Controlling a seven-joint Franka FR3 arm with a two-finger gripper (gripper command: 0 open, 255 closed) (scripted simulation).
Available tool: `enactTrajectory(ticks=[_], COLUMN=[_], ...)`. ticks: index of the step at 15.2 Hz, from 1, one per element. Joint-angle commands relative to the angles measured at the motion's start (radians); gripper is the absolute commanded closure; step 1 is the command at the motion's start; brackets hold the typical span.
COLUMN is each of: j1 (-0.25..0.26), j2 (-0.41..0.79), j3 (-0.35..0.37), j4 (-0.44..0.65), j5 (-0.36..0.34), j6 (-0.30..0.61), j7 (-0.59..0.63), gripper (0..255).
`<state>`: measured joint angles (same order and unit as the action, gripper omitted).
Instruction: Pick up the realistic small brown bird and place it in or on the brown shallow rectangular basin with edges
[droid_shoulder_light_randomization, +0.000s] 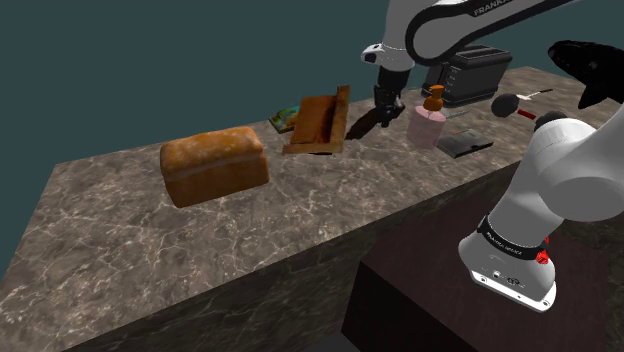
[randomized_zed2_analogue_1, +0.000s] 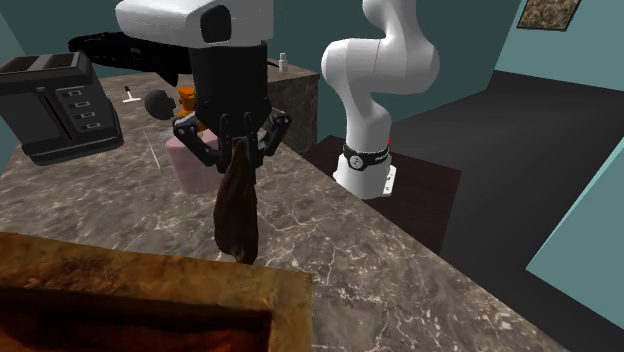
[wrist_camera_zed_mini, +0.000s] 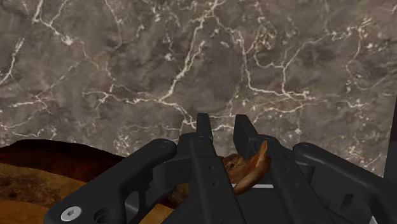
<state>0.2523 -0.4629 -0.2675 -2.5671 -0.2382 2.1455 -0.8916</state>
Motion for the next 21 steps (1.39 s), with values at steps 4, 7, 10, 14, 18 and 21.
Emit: enactTrajectory(ticks=[4,7,10,14,18,21], j1=[0.002,0.004,0.005,0.019,0.029,0.028], j2=[-0.029,-0.042,-0.051,0.120,0.286,0.411], j3=[0.009,0.015,0.019,-0.018,-0.051,-0.069], j4=[0.048,0.079,0.105,0.247,0.404,0.533], j5=[0.007,0.012,0.015,0.043,0.088,0.132], j6=[-0.077,-0.121,-0.156,-0.122,-0.112,-0.118], j7=[-0.005,-0.009,-0.011,-0.054,-0.106,-0.148], gripper=[255,255,255,255,255,255])
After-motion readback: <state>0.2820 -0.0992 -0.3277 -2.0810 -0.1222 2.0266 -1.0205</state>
